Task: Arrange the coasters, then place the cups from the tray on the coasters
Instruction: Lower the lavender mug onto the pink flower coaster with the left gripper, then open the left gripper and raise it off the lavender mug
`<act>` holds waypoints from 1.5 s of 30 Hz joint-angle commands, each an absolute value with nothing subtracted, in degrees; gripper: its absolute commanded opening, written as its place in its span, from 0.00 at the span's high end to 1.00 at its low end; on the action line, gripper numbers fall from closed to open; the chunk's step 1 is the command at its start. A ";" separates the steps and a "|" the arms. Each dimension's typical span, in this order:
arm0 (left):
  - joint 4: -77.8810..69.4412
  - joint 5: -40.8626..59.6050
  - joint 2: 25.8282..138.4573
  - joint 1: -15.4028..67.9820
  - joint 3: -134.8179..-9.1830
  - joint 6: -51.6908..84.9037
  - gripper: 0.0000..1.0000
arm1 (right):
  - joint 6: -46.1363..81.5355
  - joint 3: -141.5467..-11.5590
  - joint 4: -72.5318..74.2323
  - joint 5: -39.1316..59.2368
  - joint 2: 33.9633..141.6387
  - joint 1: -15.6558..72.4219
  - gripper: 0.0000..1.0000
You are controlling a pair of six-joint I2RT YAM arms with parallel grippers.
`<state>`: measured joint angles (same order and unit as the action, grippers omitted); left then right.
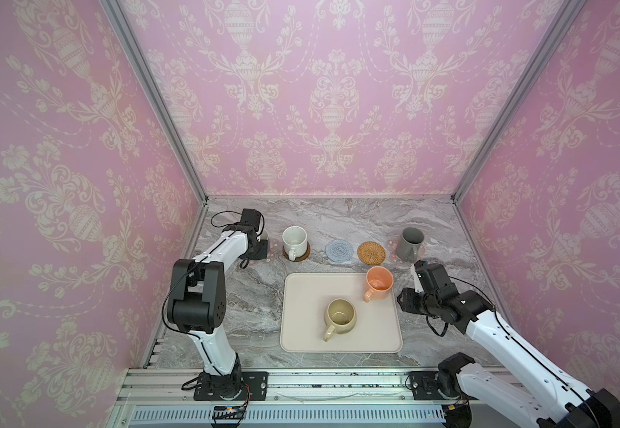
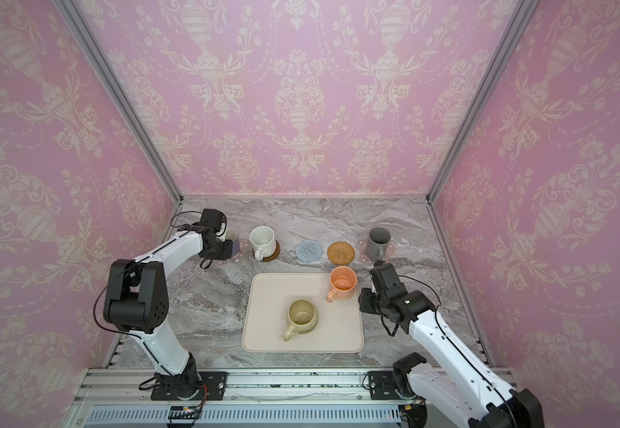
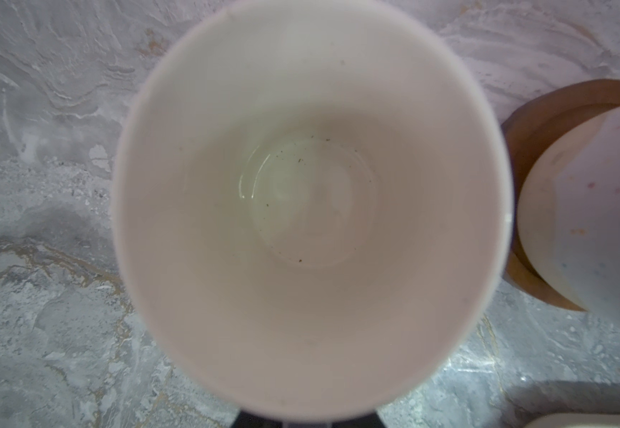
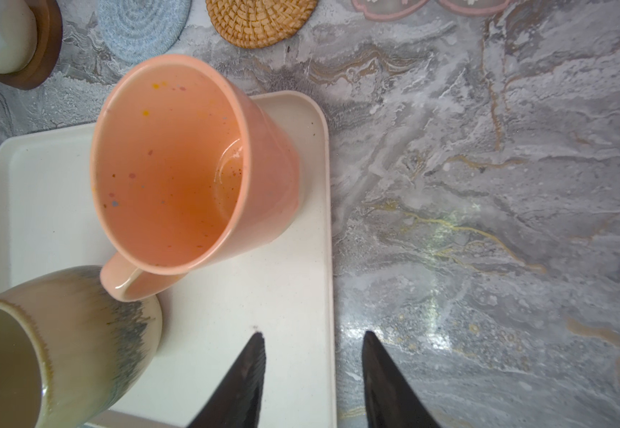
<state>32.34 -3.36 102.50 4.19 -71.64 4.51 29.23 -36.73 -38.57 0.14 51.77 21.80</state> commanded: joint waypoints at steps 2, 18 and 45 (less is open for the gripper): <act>33.09 -4.22 102.92 3.74 -73.12 6.21 0.75 | 30.32 -36.49 -40.24 -0.86 50.62 22.15 0.55; 36.97 -5.36 94.49 3.74 -72.60 6.51 0.63 | 31.10 -36.09 -40.08 -0.22 49.35 22.29 0.55; 46.04 -6.12 77.16 5.25 -67.33 9.78 0.59 | 39.63 -37.92 -37.57 -3.49 51.10 32.01 0.58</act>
<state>44.21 -5.96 79.37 4.69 -68.05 8.47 36.95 -36.80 -38.37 -1.23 49.80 30.00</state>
